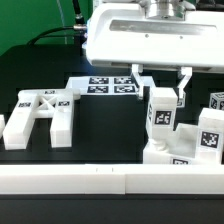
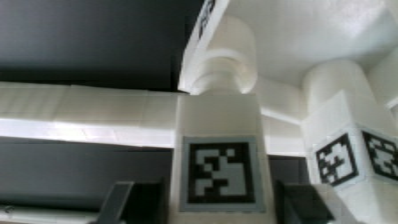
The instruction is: Assemble chair
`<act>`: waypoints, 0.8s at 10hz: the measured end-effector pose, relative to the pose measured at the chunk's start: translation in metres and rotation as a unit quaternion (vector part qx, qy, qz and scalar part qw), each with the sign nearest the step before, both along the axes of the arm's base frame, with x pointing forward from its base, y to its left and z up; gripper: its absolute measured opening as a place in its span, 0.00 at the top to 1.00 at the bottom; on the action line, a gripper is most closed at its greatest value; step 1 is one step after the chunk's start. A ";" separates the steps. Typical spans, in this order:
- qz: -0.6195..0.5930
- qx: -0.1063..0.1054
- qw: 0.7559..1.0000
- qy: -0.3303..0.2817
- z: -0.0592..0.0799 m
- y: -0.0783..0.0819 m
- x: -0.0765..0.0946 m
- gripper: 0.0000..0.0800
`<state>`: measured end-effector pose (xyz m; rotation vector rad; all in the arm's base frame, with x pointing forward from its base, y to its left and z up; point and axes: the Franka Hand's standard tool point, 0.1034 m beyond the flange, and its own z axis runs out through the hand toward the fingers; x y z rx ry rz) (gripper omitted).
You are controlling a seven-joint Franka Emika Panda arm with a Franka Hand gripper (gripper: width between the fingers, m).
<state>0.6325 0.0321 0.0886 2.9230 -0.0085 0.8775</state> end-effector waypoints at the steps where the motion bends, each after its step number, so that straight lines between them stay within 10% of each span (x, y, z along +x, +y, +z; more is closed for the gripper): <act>1: 0.002 0.000 1.000 0.002 -0.002 0.002 -0.001 0.64; 8: 0.009 -0.008 1.000 -0.027 -0.007 0.007 0.005 0.64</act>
Offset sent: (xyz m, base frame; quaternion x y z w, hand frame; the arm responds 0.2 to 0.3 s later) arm 0.0030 0.0003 -0.0063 -0.0020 0.0081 -0.0028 1.0000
